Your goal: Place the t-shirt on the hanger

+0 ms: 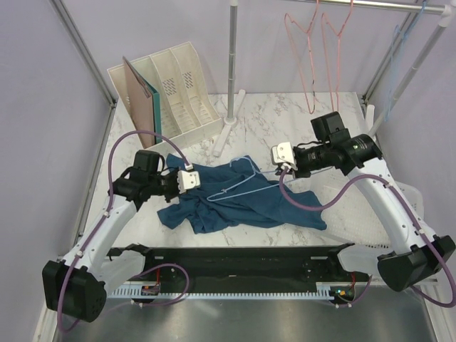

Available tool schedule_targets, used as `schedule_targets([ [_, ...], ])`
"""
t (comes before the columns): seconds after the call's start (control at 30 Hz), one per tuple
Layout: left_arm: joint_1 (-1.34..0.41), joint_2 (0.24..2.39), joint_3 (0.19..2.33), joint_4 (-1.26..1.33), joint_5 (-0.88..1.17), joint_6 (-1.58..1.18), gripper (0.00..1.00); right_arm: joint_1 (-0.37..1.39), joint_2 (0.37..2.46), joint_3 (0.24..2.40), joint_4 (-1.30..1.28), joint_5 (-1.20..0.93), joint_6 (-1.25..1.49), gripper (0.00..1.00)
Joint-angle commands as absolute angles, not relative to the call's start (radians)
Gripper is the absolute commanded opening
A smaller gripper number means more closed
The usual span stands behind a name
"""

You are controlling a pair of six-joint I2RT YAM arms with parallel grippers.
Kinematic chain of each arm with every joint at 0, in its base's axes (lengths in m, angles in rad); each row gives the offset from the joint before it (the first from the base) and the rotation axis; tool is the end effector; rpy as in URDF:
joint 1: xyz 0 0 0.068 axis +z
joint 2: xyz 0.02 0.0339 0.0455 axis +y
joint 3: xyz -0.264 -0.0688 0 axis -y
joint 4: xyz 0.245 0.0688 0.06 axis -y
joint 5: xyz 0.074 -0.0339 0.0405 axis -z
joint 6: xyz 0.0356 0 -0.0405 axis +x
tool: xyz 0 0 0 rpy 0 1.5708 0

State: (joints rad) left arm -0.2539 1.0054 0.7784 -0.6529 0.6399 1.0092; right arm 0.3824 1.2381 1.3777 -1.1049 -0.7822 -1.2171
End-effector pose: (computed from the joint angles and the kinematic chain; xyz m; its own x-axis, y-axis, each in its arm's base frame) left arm 0.1845 -0.0698 0.2607 0.0850 0.6794 -0.7288 0.9348 0.1987 0.2943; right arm 0.1990 0.1071 0.3749 0.3333 -0.5832 -0.7408 -0.9362 -0.1117 -0.3332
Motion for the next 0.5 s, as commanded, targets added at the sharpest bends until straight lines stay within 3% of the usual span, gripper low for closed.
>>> schedule_targets([
  [0.0, -0.273, 0.968, 0.772, -0.661, 0.68, 1.069, 0.02, 0.382, 1.258, 1.439, -1.054, -0.856, -1.216, 0.0],
  [0.47, -0.275, 0.966, 0.768, -0.687, 0.692, 1.091, 0.02, 0.382, 1.273, 1.468, -1.049, -0.833, -1.276, 0.0],
])
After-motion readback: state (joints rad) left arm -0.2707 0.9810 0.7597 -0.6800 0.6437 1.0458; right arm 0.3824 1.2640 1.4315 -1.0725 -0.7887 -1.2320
